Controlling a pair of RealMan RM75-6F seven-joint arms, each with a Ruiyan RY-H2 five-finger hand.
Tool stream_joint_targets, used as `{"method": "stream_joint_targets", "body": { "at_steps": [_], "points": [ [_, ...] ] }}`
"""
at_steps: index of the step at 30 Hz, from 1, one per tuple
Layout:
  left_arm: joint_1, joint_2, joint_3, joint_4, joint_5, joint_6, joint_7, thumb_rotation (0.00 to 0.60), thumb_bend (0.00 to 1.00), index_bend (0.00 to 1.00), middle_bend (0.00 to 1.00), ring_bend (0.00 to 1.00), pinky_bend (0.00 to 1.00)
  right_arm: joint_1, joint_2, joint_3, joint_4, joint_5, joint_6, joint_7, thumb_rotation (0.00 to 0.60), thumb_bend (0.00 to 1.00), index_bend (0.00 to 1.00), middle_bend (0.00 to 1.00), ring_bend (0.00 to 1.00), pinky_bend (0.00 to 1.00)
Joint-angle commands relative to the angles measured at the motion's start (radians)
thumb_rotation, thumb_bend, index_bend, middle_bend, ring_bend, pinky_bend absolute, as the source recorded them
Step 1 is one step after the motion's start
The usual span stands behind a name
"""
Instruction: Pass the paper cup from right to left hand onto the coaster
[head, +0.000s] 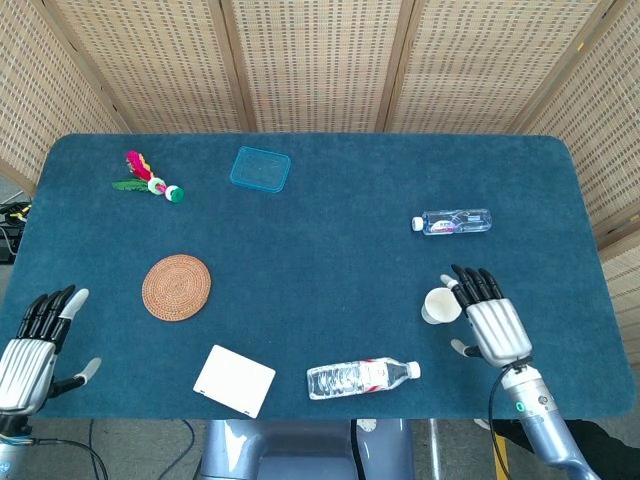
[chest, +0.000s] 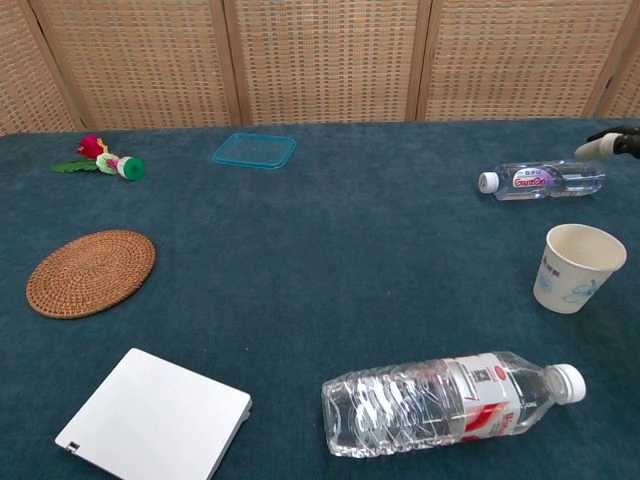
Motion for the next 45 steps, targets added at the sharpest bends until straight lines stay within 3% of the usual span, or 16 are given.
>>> {"method": "stream_joint_targets", "body": {
  "at_steps": [1, 15, 28, 45],
  "points": [
    [0.000, 0.001, 0.001, -0.002, 0.002, 0.000, -0.001, 0.600, 0.25, 0.00, 0.00, 0.00, 0.00, 0.031, -0.007, 0.014, -0.005, 0.050, -0.049, -0.033, 0.600, 0.08, 0.10, 0.00, 0.00, 0.00],
    [0.001, 0.003, 0.000, -0.001, 0.004, 0.003, -0.010, 0.600, 0.25, 0.00, 0.00, 0.00, 0.00, 0.096, -0.029, 0.023, 0.011, 0.186, -0.136, -0.118, 0.600, 0.08, 0.14, 0.01, 0.00, 0.00],
    [-0.001, 0.001, -0.004, 0.004, -0.004, -0.001, -0.012, 0.600, 0.25, 0.00, 0.00, 0.00, 0.00, 0.162, -0.076, 0.019, 0.090, 0.301, -0.206, -0.171, 0.600, 0.08, 0.17, 0.03, 0.00, 0.00],
    [-0.001, 0.001, -0.002, 0.002, -0.001, -0.002, -0.014, 0.600, 0.25, 0.00, 0.00, 0.00, 0.00, 0.183, -0.084, 0.003, 0.142, 0.310, -0.193, -0.145, 0.600, 0.08, 0.42, 0.24, 0.00, 0.00]
  ]
}}
